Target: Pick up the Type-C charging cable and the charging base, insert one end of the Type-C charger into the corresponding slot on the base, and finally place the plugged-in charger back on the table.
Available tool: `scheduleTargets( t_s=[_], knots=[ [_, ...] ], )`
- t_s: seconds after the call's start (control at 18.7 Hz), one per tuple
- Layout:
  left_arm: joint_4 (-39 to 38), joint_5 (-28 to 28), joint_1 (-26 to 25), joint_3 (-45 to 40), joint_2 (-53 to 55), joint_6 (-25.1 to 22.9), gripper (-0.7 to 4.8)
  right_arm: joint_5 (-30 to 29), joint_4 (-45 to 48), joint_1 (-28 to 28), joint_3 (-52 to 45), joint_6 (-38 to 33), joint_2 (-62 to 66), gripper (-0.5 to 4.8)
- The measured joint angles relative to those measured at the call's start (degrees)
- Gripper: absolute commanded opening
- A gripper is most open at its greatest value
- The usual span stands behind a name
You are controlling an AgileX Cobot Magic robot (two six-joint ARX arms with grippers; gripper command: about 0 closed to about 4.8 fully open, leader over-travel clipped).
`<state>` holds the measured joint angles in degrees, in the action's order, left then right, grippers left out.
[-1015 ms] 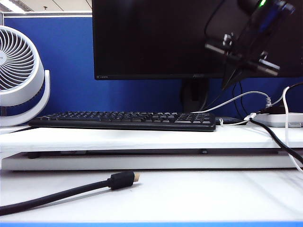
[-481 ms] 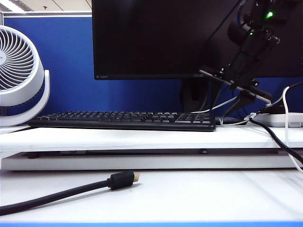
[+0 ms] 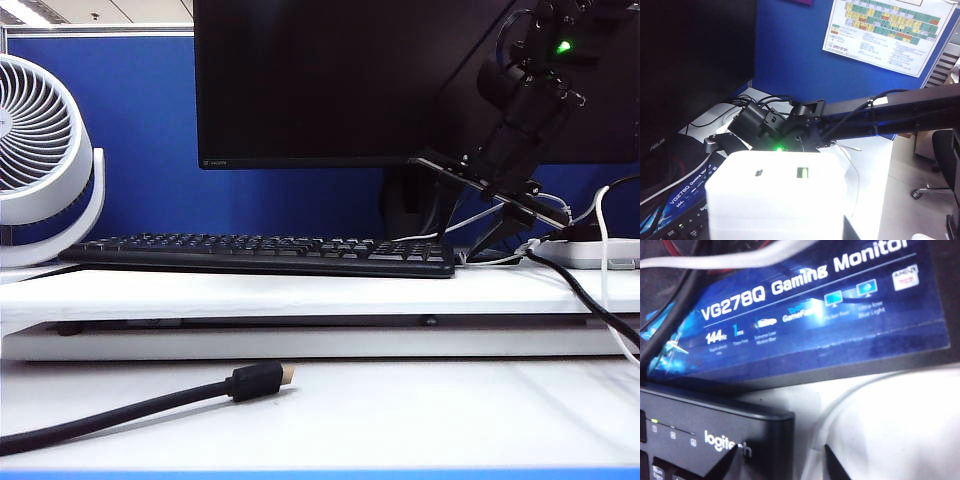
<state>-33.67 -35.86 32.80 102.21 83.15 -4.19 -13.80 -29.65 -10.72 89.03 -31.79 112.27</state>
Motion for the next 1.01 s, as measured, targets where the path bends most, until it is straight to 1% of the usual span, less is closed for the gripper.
scheduleTargets(
  t_s=[0.27, 0.43, 1.01],
  knots=[
    [0.04, 0.0, 0.0, 0.02, 0.0, 0.0, 0.21, 0.0, -2.08, 0.76, 0.09, 0.7, -0.24, 2.07],
    [0.0, 0.0, 0.0, 0.0, 0.0, 0.0, 0.21, 2.21, -4.81, 1.62, -0.2, 1.88, -0.61, 2.07],
    [0.0, 0.0, 0.0, 0.0, 0.0, 0.0, 0.21, 2.21, -1.27, 1.42, -0.22, 2.89, -0.28, 2.06]
  ],
)
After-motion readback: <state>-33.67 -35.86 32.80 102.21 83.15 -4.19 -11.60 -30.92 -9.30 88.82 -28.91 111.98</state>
